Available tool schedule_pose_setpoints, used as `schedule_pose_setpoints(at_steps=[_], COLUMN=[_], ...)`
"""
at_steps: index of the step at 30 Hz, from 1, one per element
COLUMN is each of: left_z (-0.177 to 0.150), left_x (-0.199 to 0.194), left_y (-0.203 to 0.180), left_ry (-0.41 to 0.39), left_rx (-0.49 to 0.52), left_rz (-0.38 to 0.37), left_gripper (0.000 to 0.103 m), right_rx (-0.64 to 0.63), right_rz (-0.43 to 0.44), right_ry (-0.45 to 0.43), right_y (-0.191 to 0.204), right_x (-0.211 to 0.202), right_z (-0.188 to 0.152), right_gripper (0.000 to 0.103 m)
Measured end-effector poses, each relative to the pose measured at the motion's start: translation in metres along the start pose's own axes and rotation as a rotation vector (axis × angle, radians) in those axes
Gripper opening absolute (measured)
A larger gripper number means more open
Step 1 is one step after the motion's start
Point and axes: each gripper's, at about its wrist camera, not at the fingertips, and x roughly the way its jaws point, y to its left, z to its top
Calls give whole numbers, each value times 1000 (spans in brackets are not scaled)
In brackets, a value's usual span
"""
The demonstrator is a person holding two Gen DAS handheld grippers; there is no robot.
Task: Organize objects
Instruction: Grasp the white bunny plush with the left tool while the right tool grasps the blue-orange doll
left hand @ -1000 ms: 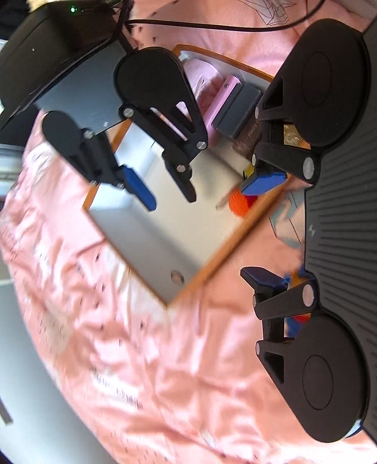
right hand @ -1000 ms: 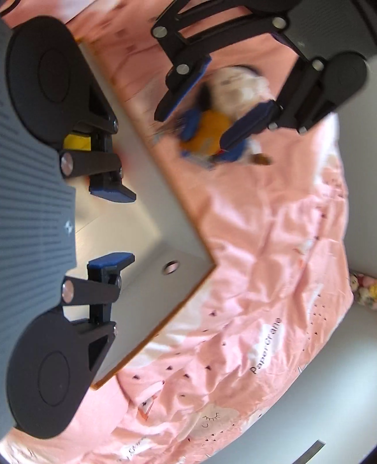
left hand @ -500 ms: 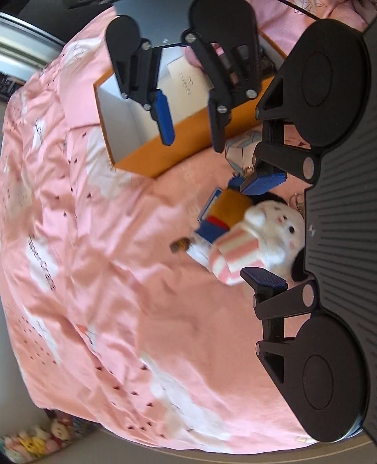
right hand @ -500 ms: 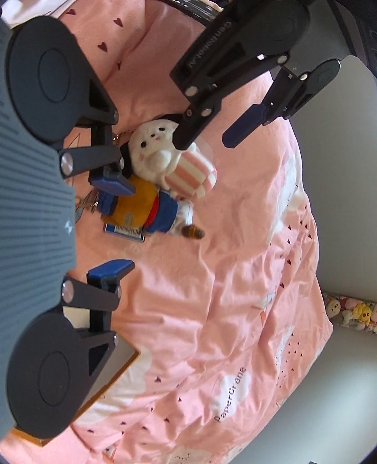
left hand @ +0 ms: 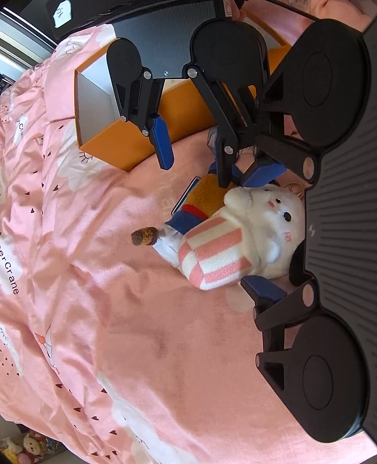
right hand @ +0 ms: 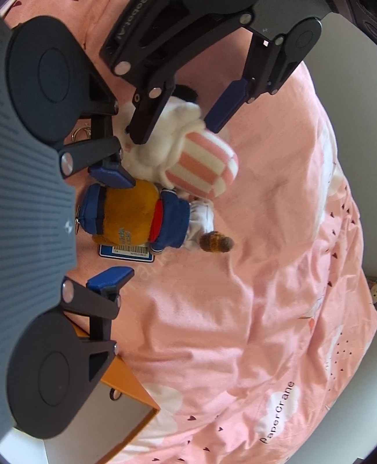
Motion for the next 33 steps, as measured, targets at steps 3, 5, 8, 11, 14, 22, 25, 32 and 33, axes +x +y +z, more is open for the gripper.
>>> schedule_pose_setpoints(at_steps=[3,5,8,11,14,22,25,32,33], left_z=[3,6,10,10,8,6,6,7,7], left_x=[8,13,19,22,25,30,33,29,28], left_y=[6,10,15,22,29,35,37,31,30], left_ry=[16,29,43,53,56,57,61,68,66], left_rx=[-19,-32,-45,-55,-77,-109,-115,-108,-108], left_rz=[-10,-20,-33,-51,-66,-80,-88,-78,-72], left_gripper=[85,87,88,89,90,90,90,80,79], right_rx=[11,19,13,17,1,37,72,111,107], right_rz=[1,7,6,11,4,8,32,139,138], right_ry=[18,25,29,39,44,70,71,75,72], right_y=[-1,-2,1,4,7,-1,-6,-13,-13], right_x=[9,14,20,26,33,49,53,54,53], right_z=[-2,-2,-1,2,5,5,3,0,0], right_gripper=[62,63,67,67,72,84,84,62,62])
